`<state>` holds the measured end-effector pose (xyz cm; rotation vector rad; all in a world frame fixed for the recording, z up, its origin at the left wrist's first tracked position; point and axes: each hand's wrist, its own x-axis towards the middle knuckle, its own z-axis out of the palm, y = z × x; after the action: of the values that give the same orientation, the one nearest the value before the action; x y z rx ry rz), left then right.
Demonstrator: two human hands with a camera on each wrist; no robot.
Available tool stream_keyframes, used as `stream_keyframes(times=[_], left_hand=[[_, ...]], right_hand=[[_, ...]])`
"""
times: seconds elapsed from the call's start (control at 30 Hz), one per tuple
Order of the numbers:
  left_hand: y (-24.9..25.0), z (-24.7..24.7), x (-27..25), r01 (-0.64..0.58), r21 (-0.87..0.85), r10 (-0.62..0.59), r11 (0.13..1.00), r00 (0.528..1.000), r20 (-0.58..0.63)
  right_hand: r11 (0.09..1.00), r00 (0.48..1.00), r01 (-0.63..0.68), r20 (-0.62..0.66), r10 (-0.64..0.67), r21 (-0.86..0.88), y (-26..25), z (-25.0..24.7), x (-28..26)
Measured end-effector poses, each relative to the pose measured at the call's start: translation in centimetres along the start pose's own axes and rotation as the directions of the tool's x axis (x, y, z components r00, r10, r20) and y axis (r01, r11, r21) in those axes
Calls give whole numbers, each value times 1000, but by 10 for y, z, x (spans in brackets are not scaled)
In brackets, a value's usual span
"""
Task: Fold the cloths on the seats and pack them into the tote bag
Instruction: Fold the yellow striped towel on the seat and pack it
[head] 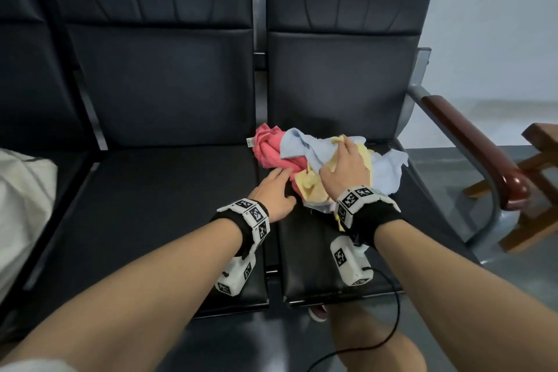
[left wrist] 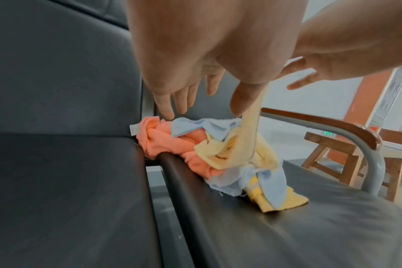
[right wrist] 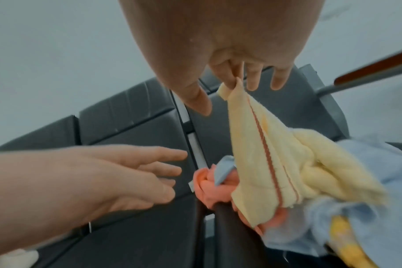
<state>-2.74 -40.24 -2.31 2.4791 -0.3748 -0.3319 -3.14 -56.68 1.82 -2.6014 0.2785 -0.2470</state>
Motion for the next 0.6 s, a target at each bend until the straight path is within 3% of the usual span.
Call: stream_keyframes(times=[0.13,0.23,0.6], left_hand=[[7,-41,-25,-10,-10,9,1000,998,-61],[11,-73,-44,-37,-64,29,997,992,-124],[12,-170,-128,-73,-110,34,991,947,-320]], right_hand=[[990,989,134,-66,-132,40,-45,-38,-7],[973,975,224,-25,-222,62,-81,-68,-11],[859,859,505,-143,-492,80,-205,-156,-57]])
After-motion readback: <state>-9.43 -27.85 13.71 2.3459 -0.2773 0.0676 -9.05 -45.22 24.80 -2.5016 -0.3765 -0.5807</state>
